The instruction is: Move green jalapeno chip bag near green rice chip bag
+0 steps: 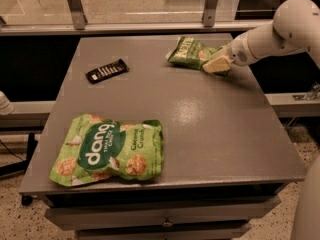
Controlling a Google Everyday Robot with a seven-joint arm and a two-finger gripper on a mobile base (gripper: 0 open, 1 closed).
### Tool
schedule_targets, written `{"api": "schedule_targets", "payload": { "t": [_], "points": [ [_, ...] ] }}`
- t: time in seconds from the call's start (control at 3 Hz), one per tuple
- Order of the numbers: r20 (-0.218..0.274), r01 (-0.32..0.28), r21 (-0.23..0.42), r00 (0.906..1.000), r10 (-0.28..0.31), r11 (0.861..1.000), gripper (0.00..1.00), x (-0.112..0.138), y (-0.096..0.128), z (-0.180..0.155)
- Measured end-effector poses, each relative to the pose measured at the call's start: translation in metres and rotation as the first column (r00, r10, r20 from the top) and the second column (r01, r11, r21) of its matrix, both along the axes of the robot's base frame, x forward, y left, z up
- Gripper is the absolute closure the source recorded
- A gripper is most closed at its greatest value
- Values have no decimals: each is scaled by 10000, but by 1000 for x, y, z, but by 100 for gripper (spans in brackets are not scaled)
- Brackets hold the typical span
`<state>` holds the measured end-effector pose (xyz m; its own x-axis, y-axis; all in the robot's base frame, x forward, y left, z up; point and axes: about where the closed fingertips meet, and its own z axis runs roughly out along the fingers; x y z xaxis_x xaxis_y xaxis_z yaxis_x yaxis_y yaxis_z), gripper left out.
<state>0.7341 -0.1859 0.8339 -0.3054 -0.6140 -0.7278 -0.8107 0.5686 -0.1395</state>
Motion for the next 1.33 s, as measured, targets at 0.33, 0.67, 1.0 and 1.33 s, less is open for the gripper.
{"api": "schedule_targets", "payload": {
  "t": [0.33,0.67,1.0,1.33],
  "points": [
    [-26,-26,6,10000,26,10000,0,0,2,-1],
    [-27,-27,10,10000,27,10000,0,0,2,-1],
    [-173,-128,447,9998,136,9989,0,8,5,-4],
    [-120,-120,840,9998,130,9964,0,16,6,0]
  ]
}}
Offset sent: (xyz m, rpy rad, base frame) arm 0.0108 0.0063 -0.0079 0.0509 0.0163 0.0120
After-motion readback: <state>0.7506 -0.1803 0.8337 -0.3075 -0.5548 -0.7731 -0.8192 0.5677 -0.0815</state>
